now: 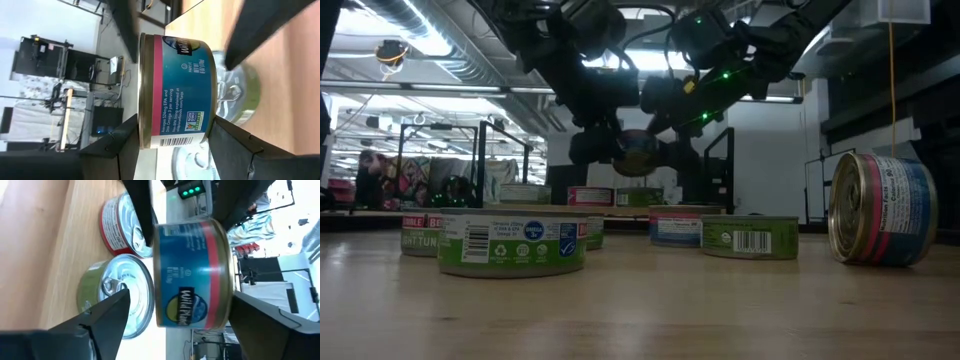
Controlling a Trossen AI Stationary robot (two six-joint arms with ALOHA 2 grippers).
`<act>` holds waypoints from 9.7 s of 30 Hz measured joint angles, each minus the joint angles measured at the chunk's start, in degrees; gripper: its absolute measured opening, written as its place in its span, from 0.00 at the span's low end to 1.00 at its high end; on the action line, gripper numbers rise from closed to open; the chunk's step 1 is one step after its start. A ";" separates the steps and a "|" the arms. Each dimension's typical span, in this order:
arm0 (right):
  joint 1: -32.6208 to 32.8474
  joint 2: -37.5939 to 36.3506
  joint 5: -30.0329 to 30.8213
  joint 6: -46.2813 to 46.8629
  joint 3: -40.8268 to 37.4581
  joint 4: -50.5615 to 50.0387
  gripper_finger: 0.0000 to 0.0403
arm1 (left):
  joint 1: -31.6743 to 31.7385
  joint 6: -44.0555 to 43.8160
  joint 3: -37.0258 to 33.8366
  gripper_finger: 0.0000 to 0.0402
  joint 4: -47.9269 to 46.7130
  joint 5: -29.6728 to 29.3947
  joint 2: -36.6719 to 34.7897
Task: Stack canned seafood by type on shelf
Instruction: Put the blue-pink tuna can on the shelf, then stack the blue-pink tuna can on top of the blue-pink tuna can on the shelf
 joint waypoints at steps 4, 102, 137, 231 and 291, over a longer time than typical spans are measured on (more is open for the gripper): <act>1.85 0.00 2.04 -0.02 0.00 0.07 0.80 | 0.52 0.26 0.00 0.49 -0.13 0.09 0.00; 17.43 -28.48 -8.80 21.38 -0.02 -38.17 0.80 | 9.89 9.75 12.26 0.49 15.92 21.17 20.10; 17.45 -28.48 -8.82 21.40 -0.02 -38.15 0.80 | 7.34 7.05 12.39 0.49 10.66 18.11 18.55; -0.15 -34.40 -48.25 28.62 -21.77 -28.96 0.80 | -9.76 -107.80 7.78 0.70 -19.19 29.83 4.52; -0.15 -28.20 -48.23 20.72 -21.75 -23.16 0.80 | -9.60 -108.79 4.59 0.01 -3.44 32.57 12.94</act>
